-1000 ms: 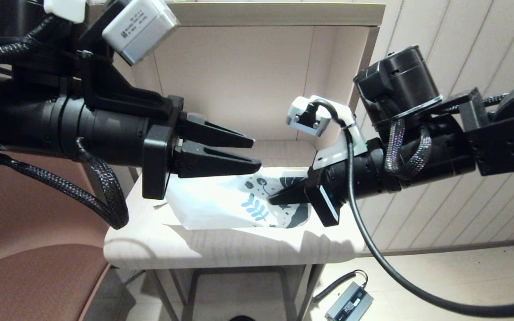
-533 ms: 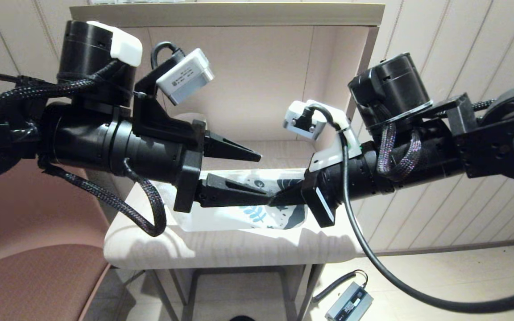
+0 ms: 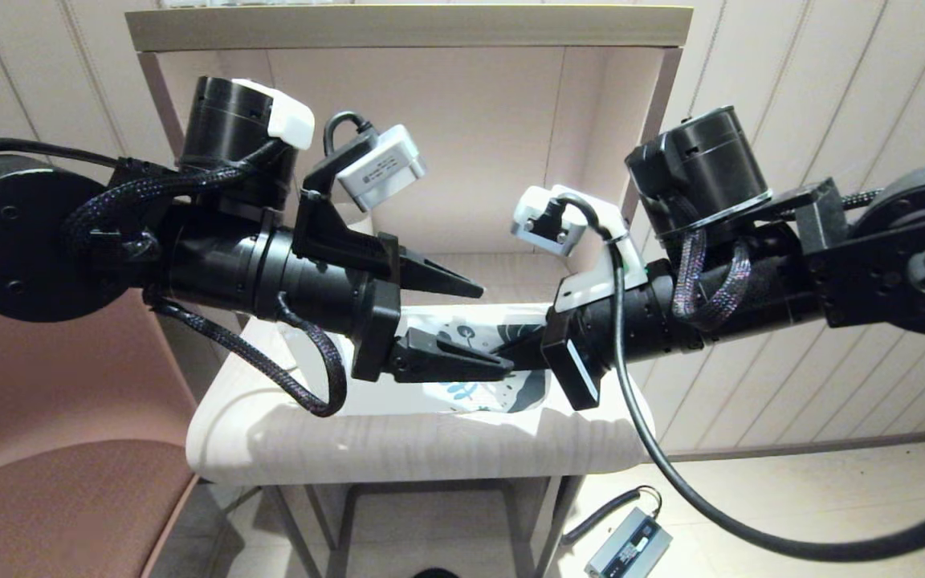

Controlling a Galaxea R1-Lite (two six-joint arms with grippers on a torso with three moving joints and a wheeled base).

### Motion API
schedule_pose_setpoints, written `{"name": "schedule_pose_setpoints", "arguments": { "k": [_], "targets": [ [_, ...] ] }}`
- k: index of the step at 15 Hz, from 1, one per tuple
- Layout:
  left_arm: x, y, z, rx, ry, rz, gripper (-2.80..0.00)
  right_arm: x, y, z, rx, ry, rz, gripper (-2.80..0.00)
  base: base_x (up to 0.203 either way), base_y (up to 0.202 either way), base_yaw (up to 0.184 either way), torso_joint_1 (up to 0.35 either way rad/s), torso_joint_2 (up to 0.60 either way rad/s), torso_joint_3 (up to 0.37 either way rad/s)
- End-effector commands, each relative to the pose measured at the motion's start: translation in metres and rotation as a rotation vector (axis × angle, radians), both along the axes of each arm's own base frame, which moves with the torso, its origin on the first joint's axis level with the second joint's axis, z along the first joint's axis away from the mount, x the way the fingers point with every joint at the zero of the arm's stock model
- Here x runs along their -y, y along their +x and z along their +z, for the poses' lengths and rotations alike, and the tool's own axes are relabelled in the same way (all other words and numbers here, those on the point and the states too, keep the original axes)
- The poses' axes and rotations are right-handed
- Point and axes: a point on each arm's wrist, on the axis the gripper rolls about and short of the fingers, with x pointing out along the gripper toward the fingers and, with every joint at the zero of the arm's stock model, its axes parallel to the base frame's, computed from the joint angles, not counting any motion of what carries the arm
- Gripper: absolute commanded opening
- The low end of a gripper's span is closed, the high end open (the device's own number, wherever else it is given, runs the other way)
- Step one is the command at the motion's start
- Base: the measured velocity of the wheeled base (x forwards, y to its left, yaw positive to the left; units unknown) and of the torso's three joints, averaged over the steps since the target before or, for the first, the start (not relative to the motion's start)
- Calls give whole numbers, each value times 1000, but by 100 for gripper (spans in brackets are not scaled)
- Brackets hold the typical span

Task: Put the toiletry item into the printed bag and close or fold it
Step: Open the storage bag

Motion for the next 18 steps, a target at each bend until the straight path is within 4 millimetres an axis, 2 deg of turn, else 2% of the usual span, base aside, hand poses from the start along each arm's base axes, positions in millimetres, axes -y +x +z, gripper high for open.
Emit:
{"name": "schedule_pose_setpoints", "arguments": {
  "k": [1,11,15,18],
  "targets": [
    [1,2,-2,-4,2,-4,0,1,1,-1,-2,-2,-3,-280,0,0,0,0,0,0],
    [-1,6,6,34,0,42,0,0,1,0,2,-1,2,-280,0,0,0,0,0,0],
    [0,10,-3,77,57,80,0,0,1,-1,1,-2,2,-280,0,0,0,0,0,0],
    [-5,10,1,88,95,90,0,-1,2,-1,9,4,3,-280,0,0,0,0,0,0]
  ]
}}
